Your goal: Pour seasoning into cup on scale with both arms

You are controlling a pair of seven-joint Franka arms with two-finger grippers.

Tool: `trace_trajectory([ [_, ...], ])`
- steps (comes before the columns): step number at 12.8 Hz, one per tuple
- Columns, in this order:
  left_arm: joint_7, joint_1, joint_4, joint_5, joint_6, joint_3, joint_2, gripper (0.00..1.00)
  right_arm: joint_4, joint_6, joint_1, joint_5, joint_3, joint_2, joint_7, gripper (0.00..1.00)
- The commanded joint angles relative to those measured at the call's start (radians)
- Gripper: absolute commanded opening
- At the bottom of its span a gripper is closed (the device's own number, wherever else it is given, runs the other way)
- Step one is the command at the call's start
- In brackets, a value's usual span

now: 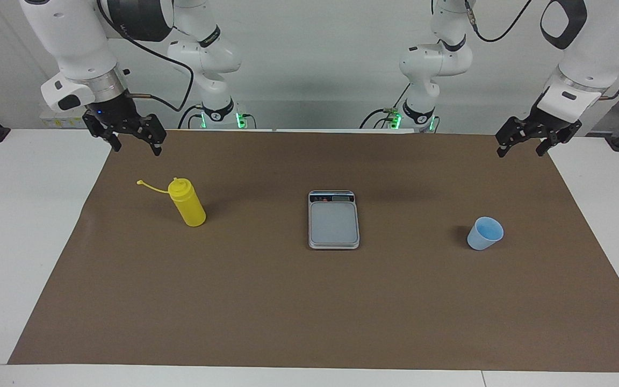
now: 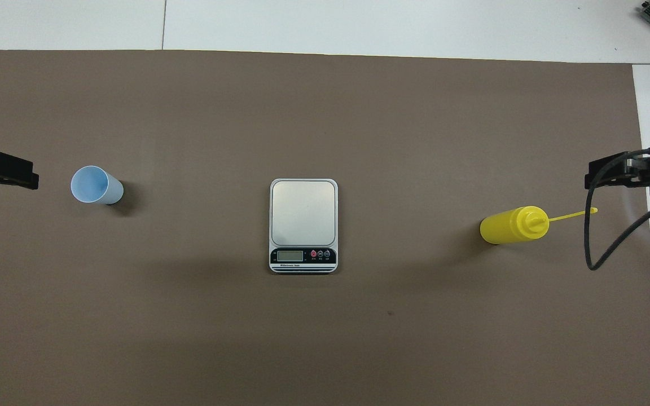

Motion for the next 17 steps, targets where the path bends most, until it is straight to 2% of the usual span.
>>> trace_trajectory([
  [1,-0.006,0.003,-0.04,0.013,0.019,0.003,-0.031,1.0,-0.021,0.011,-0.014,0.015,0.007,-0.019,-0.024,1.0],
  [4,-0.003,0.003,-0.061,0.014,0.047,0.005,-0.036,1.0,-0.021,0.011,-0.014,0.015,0.007,-0.019,-0.024,1.0],
  [10,-0.005,-0.009,-0.226,0.014,0.226,0.004,-0.089,1.0,-0.021,0.011,-0.014,0.015,0.007,-0.019,-0.024,1.0],
  [17,-0.012,-0.011,-0.4,0.014,0.454,0.0,-0.044,1.0,-0.023,0.011,-0.014,0.015,0.007,-0.019,-0.024,1.0],
])
